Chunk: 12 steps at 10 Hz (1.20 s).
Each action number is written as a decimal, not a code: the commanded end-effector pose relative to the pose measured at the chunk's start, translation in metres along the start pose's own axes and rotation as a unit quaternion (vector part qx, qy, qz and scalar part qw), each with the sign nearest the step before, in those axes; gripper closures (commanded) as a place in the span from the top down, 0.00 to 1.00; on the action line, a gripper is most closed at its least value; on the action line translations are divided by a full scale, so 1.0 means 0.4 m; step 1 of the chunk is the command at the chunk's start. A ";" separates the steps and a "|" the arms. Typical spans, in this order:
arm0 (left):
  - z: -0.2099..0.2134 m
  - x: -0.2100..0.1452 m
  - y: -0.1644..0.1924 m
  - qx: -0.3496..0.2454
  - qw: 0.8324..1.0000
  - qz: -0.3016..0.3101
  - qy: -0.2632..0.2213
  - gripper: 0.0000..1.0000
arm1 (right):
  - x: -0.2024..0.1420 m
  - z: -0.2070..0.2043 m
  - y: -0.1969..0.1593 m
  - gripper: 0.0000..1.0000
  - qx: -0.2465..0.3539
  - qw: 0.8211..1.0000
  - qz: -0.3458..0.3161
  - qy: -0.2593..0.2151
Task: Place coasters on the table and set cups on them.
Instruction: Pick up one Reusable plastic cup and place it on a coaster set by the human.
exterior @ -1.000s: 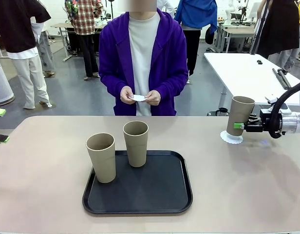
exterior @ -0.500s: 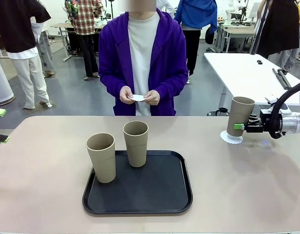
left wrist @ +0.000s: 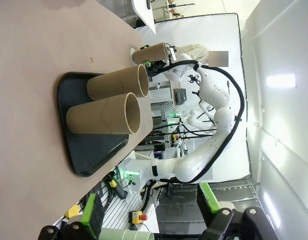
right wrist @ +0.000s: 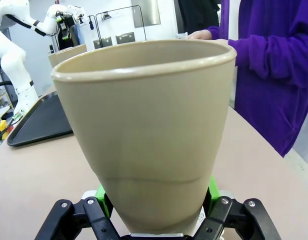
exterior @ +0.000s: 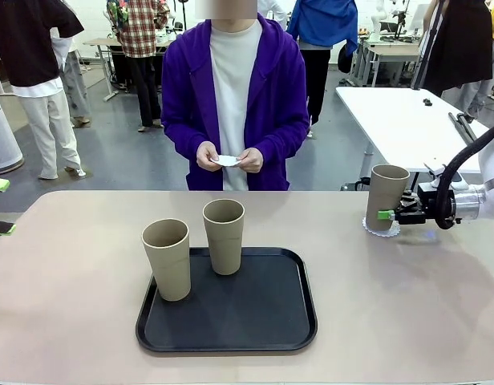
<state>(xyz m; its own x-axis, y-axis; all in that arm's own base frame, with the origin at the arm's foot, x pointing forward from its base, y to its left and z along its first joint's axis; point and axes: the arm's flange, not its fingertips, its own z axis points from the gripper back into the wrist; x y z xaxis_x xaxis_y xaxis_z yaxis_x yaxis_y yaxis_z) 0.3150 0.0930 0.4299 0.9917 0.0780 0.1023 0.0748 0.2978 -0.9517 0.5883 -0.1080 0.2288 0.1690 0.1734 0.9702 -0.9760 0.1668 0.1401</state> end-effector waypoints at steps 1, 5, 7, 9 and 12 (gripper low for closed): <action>0.003 -0.001 -0.001 -0.007 1.000 -0.008 -0.002 1.00 | -0.004 -0.002 -0.014 0.82 0.005 1.000 0.017 0.004; 0.003 -0.001 -0.001 -0.007 1.000 -0.008 -0.002 1.00 | -0.014 0.001 -0.024 0.82 0.009 1.000 0.013 0.005; 0.003 -0.001 -0.001 -0.007 1.000 -0.008 -0.002 1.00 | -0.017 0.010 -0.024 0.82 0.009 1.000 0.013 0.001; 0.003 -0.001 -0.001 -0.007 1.000 -0.008 -0.002 1.00 | -0.014 0.018 -0.019 0.82 0.010 1.000 0.017 -0.001; 0.003 -0.001 -0.001 -0.007 1.000 -0.008 -0.002 1.00 | -0.022 0.015 -0.026 0.82 0.011 1.000 0.012 0.000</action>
<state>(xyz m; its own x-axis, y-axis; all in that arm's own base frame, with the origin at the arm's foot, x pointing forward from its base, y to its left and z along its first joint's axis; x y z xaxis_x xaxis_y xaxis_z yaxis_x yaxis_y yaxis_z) 0.3150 0.0930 0.4299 0.9917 0.0780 0.1023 0.0748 0.2978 -0.9517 0.5893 -0.1154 0.2213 0.1615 0.1712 0.9719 -0.9762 0.1723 0.1319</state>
